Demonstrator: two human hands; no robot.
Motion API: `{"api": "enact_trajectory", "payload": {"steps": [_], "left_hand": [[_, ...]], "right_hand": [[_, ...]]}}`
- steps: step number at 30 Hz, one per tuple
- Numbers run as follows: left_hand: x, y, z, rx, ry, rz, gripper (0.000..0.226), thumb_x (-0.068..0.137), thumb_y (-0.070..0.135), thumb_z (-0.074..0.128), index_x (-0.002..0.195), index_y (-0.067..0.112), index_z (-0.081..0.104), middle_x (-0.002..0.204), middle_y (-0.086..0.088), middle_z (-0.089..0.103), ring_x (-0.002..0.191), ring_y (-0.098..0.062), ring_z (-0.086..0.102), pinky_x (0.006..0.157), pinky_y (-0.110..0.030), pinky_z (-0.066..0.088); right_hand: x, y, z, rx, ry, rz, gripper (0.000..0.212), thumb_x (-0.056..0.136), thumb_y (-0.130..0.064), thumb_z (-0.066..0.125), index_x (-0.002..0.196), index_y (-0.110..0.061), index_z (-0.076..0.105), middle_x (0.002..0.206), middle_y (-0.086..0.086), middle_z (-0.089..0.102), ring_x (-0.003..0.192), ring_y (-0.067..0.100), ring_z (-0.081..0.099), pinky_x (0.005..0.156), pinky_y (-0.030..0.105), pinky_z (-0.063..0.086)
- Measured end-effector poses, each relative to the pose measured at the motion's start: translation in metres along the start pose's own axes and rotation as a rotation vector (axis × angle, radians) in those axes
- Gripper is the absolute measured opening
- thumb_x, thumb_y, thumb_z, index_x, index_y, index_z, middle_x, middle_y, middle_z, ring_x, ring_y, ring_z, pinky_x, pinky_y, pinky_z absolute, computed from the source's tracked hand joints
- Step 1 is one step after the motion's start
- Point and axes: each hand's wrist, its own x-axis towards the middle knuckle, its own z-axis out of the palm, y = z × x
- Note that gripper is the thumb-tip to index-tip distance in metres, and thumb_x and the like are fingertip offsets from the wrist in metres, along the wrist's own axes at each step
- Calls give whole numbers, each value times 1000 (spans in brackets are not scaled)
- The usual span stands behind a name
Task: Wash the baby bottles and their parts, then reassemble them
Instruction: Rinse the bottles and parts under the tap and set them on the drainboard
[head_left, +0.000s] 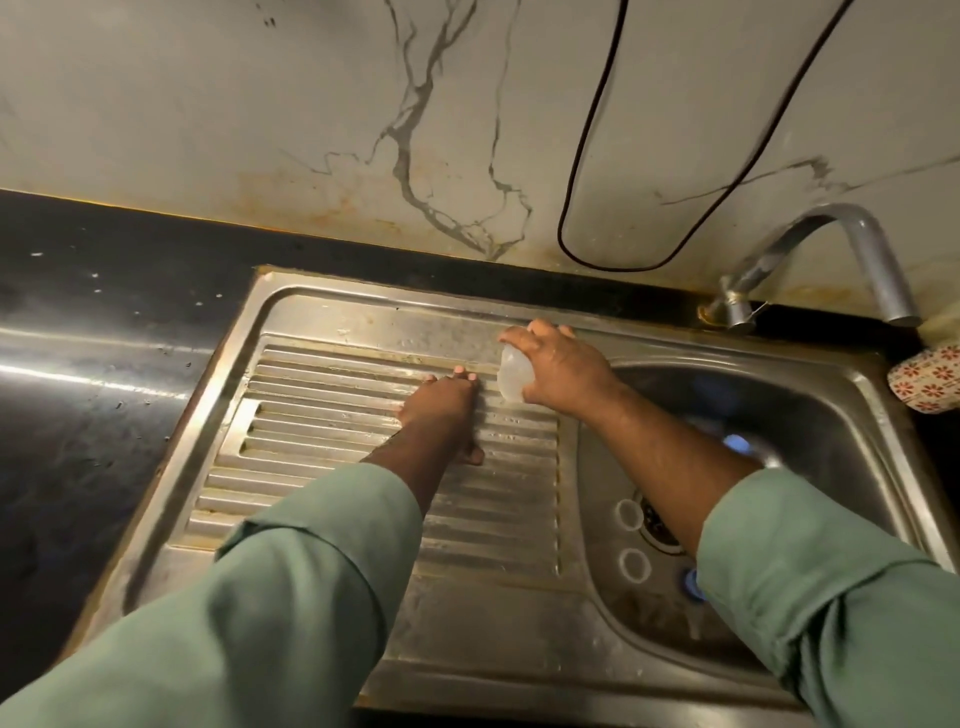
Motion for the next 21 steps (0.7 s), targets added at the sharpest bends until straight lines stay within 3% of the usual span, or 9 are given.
{"api": "enact_trajectory", "payload": {"steps": [9,11,13,15,17,19,21], "left_hand": [[-6,-2,-4,-15,48,17,58,84,38,77,133,24,50,117,-4,64,105,-26,62,83,-40,55],[-15,-3,-6,-48,38,3,67,82,38,80,138,25,48,127,-2,60,115,-26,58,88,-41,53],[-36,0,-1,-135,70,-21,61,82,33,80,135,23,52,130,-2,58,122,-26,52,96,-46,52],[-59,13,16,-123,181,10,42,89,29,69,129,25,58,129,-1,59,121,-25,53,100,-47,47],[-78,37,37,-21,229,126,38,94,27,55,132,27,57,137,-2,57,127,-26,51,111,-46,35],[-85,67,52,-7,217,238,43,98,21,46,141,23,52,147,-5,48,137,-28,42,119,-41,23],[-83,91,58,12,219,254,45,100,16,41,144,17,50,151,-8,44,140,-28,36,120,-37,19]], "right_hand": [[-15,5,-13,36,-30,0,116,69,-29,83,151,-42,2,145,2,36,132,27,35,98,45,42],[-26,16,-19,137,-14,47,122,66,-31,85,149,-47,-2,148,3,34,136,30,31,101,49,39],[-49,36,-18,355,7,129,126,62,-33,88,146,-52,-5,152,5,32,138,29,30,105,50,35],[-81,63,-1,548,25,230,120,62,-32,89,150,-46,8,146,8,39,126,19,41,103,39,38],[-113,86,29,590,-24,328,97,67,-28,86,148,-29,33,137,11,48,110,11,48,91,26,38],[-138,102,63,567,-99,422,74,72,-26,83,138,-19,50,132,13,54,110,16,53,88,24,40],[-149,109,90,535,-176,472,66,76,-31,79,135,-19,53,134,12,53,116,23,54,93,29,42]]}}
